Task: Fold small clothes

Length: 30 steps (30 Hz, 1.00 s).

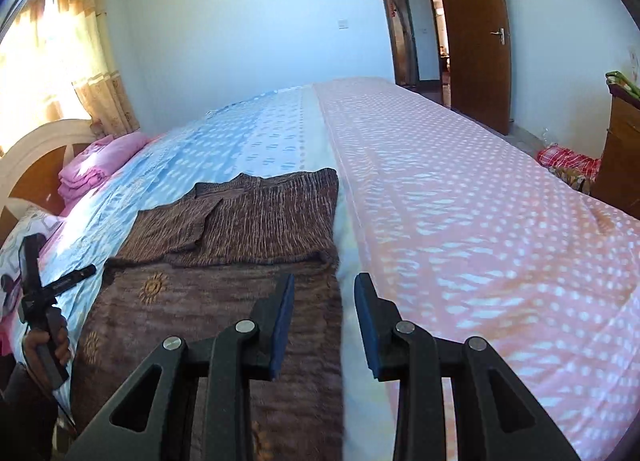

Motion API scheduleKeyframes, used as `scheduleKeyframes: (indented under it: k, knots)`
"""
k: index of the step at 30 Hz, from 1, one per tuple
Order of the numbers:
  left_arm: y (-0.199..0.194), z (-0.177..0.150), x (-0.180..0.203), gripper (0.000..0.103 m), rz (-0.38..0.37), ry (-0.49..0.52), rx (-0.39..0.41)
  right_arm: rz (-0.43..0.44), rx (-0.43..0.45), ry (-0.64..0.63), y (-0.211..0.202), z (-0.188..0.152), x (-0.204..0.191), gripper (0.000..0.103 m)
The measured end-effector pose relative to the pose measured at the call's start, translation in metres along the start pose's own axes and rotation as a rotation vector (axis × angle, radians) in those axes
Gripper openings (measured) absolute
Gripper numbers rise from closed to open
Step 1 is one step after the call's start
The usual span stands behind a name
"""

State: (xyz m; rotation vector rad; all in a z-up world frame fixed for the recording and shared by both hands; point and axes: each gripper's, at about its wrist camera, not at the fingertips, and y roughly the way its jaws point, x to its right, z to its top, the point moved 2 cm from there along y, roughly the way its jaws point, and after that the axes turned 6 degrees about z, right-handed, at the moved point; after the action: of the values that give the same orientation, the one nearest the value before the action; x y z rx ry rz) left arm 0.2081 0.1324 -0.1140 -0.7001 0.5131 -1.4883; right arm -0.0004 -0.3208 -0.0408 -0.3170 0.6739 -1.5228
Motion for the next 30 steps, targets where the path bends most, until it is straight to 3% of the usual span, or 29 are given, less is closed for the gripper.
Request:
scheduleKeyframes:
  k: [5,9,13,16,20,27,30]
  knots:
    - [-0.067,-0.020,-0.010,0.102,-0.184,0.086,0.047,0.082,-0.041,-0.032,-0.034,-0.013,0.005,0.032]
    - [-0.097,-0.046,-0.019,0.102,-0.270,0.110,-0.001,0.122,-0.124,-0.083,-0.049,-0.036,-0.002,0.032]
    - [-0.111,-0.080,-0.022,0.102,-0.290,0.127,-0.071,0.183,-0.254,-0.101,-0.051,-0.076,-0.012,0.032]
    - [-0.119,-0.106,-0.017,0.102,-0.298,0.171,-0.118,0.180,-0.331,-0.131,-0.048,-0.108,-0.022,0.032]
    - [-0.127,-0.136,-0.014,0.102,-0.295,0.225,-0.181,0.196,-0.398,-0.077,-0.042,-0.142,-0.026,0.032]
    - [-0.130,-0.176,-0.021,0.099,-0.290,0.219,-0.269,0.172,-0.481,-0.026,-0.035,-0.162,-0.026,0.032]
    - [-0.118,-0.183,-0.019,0.090,-0.251,0.209,-0.332,0.179,-0.497,-0.014,-0.033,-0.167,-0.027,0.032]
